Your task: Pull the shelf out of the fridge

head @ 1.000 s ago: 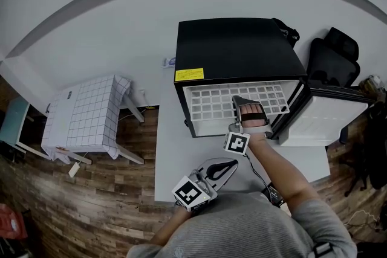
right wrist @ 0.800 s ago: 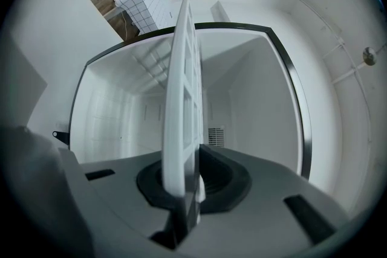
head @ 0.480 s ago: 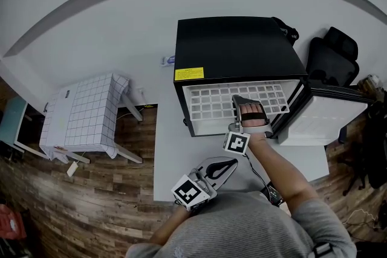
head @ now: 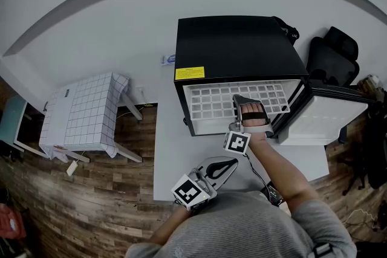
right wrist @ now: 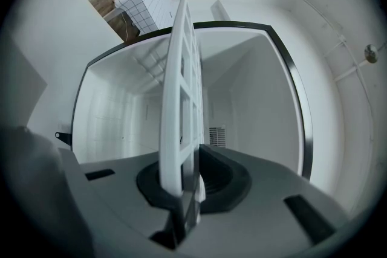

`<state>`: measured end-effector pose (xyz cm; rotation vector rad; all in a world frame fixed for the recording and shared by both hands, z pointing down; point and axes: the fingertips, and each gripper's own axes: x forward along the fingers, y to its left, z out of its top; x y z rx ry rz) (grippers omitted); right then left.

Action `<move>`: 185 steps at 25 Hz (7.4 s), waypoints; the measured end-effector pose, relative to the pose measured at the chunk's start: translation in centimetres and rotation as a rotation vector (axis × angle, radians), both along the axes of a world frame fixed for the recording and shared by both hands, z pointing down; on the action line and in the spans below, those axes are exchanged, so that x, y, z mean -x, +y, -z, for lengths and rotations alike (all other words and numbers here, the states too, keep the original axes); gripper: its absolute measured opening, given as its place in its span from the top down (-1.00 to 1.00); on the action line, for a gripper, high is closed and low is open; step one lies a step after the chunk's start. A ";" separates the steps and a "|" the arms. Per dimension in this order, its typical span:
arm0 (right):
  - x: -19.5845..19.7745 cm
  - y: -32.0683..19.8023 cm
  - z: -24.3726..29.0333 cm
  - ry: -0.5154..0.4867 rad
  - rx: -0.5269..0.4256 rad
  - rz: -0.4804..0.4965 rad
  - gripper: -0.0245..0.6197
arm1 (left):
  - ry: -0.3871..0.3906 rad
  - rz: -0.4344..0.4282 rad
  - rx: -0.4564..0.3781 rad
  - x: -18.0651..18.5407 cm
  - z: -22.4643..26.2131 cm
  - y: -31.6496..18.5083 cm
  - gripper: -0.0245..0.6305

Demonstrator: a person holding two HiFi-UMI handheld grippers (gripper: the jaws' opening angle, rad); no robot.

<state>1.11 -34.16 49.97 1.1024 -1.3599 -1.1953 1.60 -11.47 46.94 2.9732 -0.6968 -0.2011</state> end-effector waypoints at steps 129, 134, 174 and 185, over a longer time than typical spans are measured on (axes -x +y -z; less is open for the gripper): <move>-4.5 14.8 2.7 -0.424 0.186 0.098 0.84 | 0.021 -0.746 0.133 -9.9 3.2 19.2 0.89; -5.6 15.8 3.4 -0.653 0.303 0.171 0.84 | 0.023 -0.631 0.108 -9.5 3.7 18.2 0.89; 1.0 21.3 4.7 0.002 -0.155 0.568 0.84 | 0.813 0.213 0.847 7.4 3.1 6.2 0.10; 2.7 23.6 4.9 -0.007 -0.191 0.682 0.84 | 0.893 0.135 0.953 6.8 3.0 5.9 0.66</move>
